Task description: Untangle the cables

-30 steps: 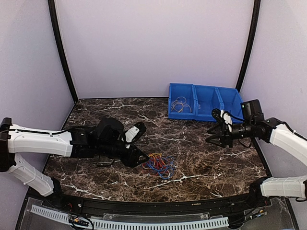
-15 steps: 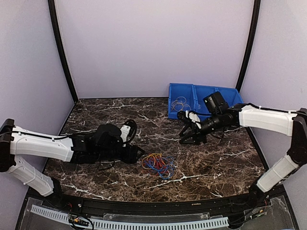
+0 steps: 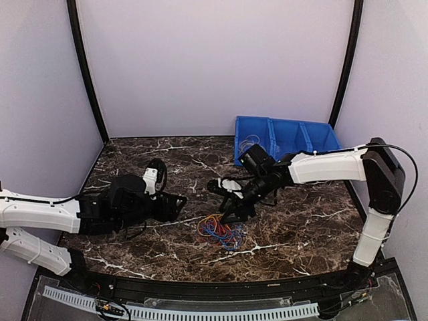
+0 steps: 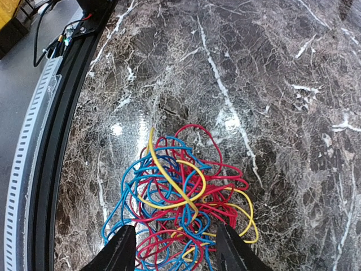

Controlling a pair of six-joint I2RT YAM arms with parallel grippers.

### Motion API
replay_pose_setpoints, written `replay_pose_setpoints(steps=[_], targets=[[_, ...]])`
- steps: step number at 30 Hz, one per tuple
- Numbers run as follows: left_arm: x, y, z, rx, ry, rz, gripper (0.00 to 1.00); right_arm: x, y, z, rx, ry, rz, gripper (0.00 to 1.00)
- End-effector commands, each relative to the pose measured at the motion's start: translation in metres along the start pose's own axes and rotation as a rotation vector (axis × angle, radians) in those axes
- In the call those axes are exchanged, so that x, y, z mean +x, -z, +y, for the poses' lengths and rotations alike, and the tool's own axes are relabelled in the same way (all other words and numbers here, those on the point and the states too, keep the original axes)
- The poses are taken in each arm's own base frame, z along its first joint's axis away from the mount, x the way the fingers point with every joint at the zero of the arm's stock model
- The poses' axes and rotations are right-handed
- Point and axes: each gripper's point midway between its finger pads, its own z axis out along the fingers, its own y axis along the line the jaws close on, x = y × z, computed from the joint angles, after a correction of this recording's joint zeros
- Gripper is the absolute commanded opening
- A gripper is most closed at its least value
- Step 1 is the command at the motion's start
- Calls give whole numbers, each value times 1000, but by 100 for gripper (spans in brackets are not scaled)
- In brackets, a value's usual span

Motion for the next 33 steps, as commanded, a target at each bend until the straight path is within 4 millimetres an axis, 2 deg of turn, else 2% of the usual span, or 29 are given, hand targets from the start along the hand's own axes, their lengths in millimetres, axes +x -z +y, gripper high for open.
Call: replay_pose_setpoints(steps=[1,5,9,16,18,21,23,25,28,33], targets=[[0,5,7,-20,-37,-26,75,-9,-12,-11,38,-19,9,51],[3,5,-4,41,-93,-5,75,-9,-18,-13,34,-26,20,48],[8,5,-3,39,-164,22,74,-7,-23,-11,33,-27,31,45],[14,5,-1,37,-219,43,74,-12,-25,-13,24,-32,30,31],[17,4,-2,44,-220,49,74,-12,-26,-13,17,-34,31,23],[21,2,0,40,-230,62,74,-13,-25,-11,8,-31,30,3],[23,2,-3,59,-237,67,74,-17,-20,-9,13,-29,24,0],[24,4,-15,130,-249,59,74,-27,-9,-5,23,-11,6,0],[30,10,-46,290,-319,35,73,-45,13,4,36,20,-22,0],[23,0,-84,351,-437,-27,75,-73,47,20,54,53,-80,0]])
